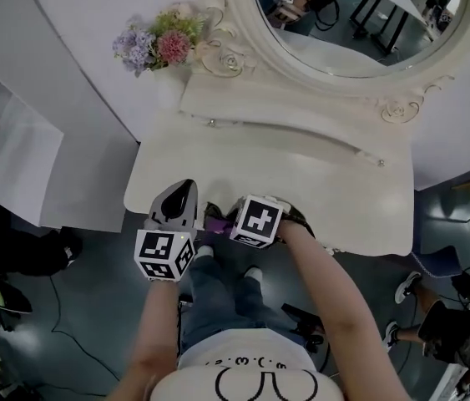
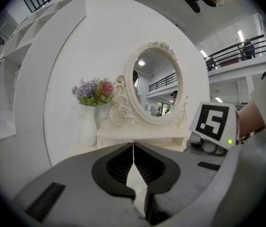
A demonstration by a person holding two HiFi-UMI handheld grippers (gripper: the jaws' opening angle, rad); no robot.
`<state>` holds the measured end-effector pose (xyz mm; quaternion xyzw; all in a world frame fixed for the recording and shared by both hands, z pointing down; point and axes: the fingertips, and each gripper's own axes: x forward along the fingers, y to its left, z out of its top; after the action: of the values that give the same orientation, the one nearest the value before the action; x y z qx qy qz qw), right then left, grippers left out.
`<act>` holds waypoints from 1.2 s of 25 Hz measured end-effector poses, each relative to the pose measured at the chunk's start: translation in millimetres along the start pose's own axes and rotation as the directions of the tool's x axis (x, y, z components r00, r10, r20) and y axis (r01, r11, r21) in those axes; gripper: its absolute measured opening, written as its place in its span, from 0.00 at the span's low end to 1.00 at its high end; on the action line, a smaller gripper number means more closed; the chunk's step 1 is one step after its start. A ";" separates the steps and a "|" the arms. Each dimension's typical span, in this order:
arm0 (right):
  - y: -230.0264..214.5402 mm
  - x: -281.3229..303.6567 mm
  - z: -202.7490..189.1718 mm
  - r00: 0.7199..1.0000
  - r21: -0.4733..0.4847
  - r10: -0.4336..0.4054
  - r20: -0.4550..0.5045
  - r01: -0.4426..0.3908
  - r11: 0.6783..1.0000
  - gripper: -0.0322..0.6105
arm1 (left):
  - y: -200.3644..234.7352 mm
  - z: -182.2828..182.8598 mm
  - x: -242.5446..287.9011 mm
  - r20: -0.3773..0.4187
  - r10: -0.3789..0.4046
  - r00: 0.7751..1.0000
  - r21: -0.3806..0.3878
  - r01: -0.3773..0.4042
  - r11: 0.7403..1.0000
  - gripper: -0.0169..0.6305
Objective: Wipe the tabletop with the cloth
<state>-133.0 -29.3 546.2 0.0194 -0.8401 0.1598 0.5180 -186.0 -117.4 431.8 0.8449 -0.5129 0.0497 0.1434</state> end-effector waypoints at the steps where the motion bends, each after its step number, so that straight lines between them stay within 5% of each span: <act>1: -8.0 -9.8 -4.1 0.999 -0.002 -0.037 0.018 0.038 0.999 0.16 | -5.0 -1.2 -1.3 0.003 0.009 1.000 -0.003 -0.009 1.000 0.03; 6: -45.1 -54.6 -33.8 0.974 0.027 -0.213 0.076 0.211 0.977 0.16 | -35.2 -4.8 -2.5 0.021 0.028 0.999 -0.017 -0.027 0.999 0.03; 13: -90.2 -95.2 -59.2 0.868 0.057 -0.482 0.119 0.479 0.876 0.16 | -70.3 2.1 5.8 0.034 -0.002 0.999 0.005 0.002 1.000 0.03; 22: -161.1 -99.0 -58.0 0.757 0.042 -0.646 0.094 0.645 0.763 0.16 | -54.3 1.0 23.5 0.001 -0.007 1.000 0.004 0.007 1.000 0.03; 30: -228.1 -82.1 -39.0 0.718 -0.026 -0.695 0.033 0.696 0.718 0.16 | -37.4 8.2 53.2 -0.023 -0.062 0.998 0.006 0.062 0.998 0.03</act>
<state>-16.1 -245.3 546.9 0.3255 -0.7796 -0.0618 0.5315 -128.6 -149.0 429.1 0.8603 -0.4845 0.0567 0.1481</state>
